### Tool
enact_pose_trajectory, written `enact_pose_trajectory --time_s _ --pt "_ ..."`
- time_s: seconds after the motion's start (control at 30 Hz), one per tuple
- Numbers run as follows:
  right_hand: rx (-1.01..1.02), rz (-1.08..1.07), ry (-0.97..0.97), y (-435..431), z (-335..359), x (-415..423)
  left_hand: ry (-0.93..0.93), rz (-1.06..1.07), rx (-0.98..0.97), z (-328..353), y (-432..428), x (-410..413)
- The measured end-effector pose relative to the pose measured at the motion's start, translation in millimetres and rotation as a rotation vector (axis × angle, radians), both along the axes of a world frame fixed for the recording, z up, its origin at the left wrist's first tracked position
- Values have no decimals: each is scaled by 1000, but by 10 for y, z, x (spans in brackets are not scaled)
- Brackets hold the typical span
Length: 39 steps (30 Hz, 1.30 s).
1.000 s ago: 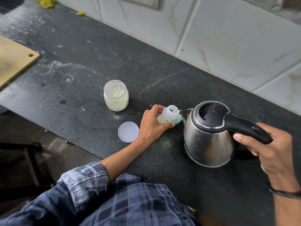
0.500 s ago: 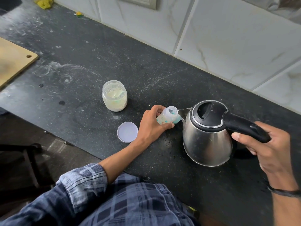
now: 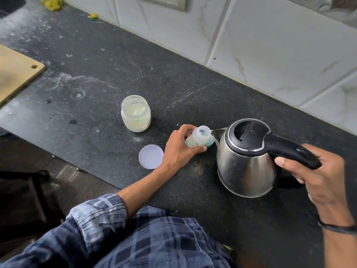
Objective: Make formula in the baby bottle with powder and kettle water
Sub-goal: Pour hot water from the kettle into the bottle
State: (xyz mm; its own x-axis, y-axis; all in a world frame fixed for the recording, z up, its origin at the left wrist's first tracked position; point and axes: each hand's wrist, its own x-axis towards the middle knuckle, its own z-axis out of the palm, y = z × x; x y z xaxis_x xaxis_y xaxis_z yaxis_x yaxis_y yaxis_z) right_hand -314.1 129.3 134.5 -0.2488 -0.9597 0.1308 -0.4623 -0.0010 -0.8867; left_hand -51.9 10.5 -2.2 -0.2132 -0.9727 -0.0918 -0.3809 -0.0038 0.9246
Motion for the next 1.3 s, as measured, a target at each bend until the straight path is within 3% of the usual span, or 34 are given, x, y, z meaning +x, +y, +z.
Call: enact_pose_trajectory --time_s 1.3 --pt "-16 47 -13 -35 63 59 8 -6 -23 -17 -9 9"
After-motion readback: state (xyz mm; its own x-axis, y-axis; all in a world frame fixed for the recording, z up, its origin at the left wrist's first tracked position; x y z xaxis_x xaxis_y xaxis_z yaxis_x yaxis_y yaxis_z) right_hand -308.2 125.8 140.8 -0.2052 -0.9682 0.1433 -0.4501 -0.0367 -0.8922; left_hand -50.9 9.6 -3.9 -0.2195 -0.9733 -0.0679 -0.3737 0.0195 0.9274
